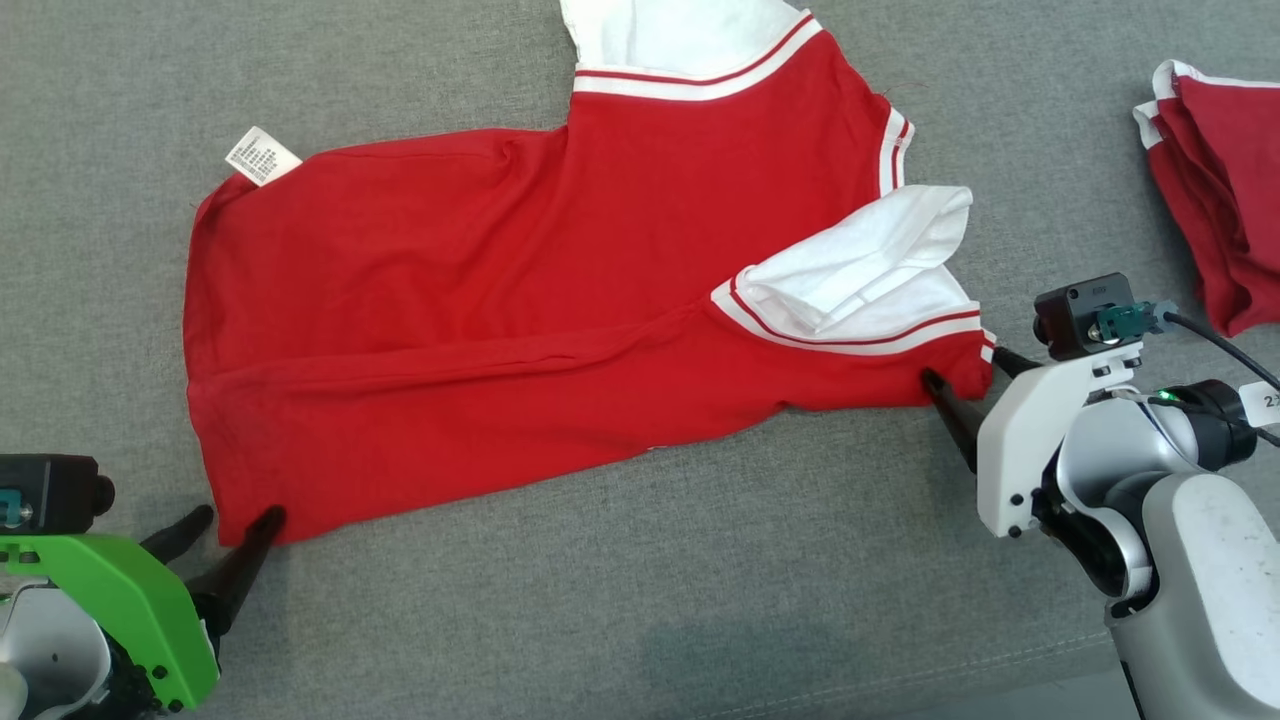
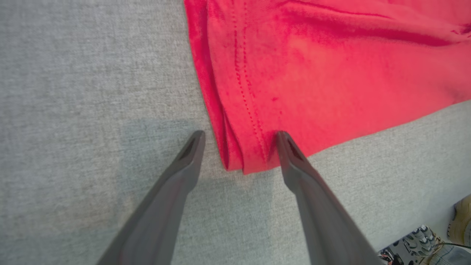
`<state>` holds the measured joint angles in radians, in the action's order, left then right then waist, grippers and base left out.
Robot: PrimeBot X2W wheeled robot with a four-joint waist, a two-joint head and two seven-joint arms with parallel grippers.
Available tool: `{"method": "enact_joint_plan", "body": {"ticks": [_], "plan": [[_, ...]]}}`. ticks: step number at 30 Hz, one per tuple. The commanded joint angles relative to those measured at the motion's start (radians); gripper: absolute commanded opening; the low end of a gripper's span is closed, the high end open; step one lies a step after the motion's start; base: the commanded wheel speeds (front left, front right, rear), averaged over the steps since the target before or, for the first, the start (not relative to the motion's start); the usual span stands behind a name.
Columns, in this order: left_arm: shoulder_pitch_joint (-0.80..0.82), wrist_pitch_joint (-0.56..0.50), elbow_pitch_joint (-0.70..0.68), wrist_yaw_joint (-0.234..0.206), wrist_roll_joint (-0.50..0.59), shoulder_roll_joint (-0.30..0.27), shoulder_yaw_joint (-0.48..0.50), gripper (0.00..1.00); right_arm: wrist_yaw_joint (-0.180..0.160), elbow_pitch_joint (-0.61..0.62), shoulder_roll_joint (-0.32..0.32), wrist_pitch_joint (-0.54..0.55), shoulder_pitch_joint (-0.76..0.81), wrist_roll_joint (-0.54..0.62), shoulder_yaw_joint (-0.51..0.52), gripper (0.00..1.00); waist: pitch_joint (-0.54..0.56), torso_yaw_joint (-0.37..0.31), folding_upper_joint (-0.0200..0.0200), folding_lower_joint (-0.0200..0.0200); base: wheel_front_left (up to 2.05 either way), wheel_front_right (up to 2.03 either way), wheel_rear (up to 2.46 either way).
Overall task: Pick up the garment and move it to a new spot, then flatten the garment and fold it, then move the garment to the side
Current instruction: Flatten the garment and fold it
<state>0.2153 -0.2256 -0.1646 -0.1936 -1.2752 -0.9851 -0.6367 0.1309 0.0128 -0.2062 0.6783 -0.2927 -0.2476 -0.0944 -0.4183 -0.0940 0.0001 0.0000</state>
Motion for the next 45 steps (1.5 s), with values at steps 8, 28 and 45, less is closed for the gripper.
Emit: {"method": "enact_joint_plan", "body": {"ticks": [8,28,45], "plan": [[0.03,-0.031,0.031,0.022,0.021,0.031,-0.034,0.0,0.0,-0.002,-0.001,0.018,-0.007,-0.039,-0.014,0.0,0.007,-0.005,-0.0001,0.0,0.0,0.0,0.0],[-0.118,-0.016,-0.147,0.075,-0.12,-0.155,0.044,0.0,-0.001,0.185,-0.051,0.218,0.135,-0.192,0.091,0.0,0.045,-0.007,-0.0001,0.0,0.0,0.0,0.0],[-0.308,0.152,-0.19,0.025,-0.149,-0.161,0.047,1.0,-0.001,0.271,-0.026,0.228,0.219,-0.158,0.146,1.0,0.012,-0.013,-0.0001,0.0,0.0,0.0,0.0]]}}
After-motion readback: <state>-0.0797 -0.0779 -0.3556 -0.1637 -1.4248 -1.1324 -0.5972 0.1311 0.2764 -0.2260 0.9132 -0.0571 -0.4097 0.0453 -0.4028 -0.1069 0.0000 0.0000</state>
